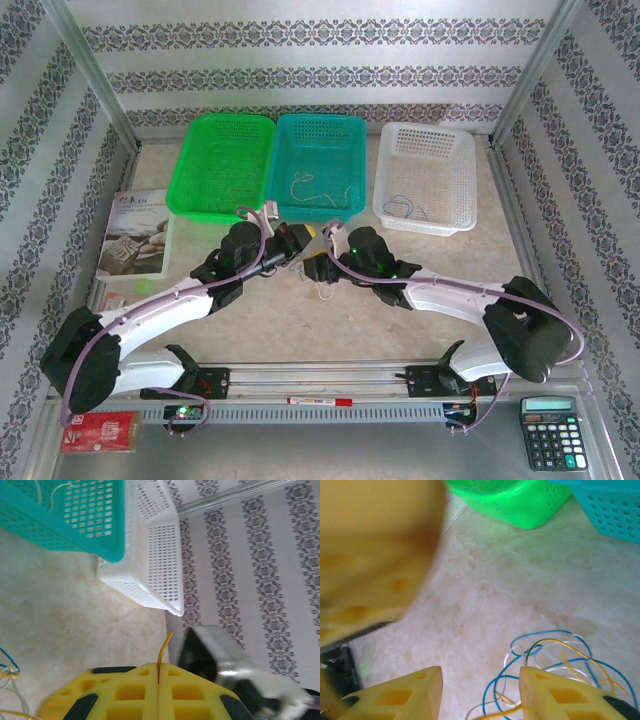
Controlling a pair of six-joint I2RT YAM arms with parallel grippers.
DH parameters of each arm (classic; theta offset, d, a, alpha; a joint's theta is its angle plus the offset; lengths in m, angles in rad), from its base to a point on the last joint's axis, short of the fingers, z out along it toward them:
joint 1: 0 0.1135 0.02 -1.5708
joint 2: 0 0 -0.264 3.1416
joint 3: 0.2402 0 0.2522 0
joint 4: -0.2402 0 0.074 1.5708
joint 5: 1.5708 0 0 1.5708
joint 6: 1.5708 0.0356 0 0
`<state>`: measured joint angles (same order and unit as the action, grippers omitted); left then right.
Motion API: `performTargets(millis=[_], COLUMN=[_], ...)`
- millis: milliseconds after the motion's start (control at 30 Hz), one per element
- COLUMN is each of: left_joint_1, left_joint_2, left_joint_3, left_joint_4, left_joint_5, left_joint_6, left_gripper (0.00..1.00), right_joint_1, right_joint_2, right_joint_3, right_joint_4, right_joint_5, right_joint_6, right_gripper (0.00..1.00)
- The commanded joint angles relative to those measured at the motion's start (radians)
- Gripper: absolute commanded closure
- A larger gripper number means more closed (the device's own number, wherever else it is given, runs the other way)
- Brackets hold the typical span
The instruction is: Untangle the cables
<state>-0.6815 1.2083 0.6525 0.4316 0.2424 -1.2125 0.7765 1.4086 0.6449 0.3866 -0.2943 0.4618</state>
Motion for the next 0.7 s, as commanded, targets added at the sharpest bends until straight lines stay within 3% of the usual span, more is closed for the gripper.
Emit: performTargets(millis=[0,400,667], left_joint_1=[-0.021,-0.034,-0.031], left_joint_2=[-0.03,-0.098,-0.154], left_joint_3=[0.047,0.179,0.324], left_joint_4=[0.012,-0.047,-0.178], left_joint_5=[0.004,0.01,-0.004], left_joint_6=[0.013,0.007,0.104], left_gripper=[1.0,1.0,1.0], right_joint_1=[0.01,0.01,0.009], right_joint_2=[0.036,0.124,0.151], right_joint_3=[-0.008,-0.093,-0.156], right_joint_4=[0.1,0.27,0.332], right_joint_5=[0.053,0.222,0.256], right_joint_6=[0.003,0.052,0.089], right_gripper=[0.57,0.72,0.72])
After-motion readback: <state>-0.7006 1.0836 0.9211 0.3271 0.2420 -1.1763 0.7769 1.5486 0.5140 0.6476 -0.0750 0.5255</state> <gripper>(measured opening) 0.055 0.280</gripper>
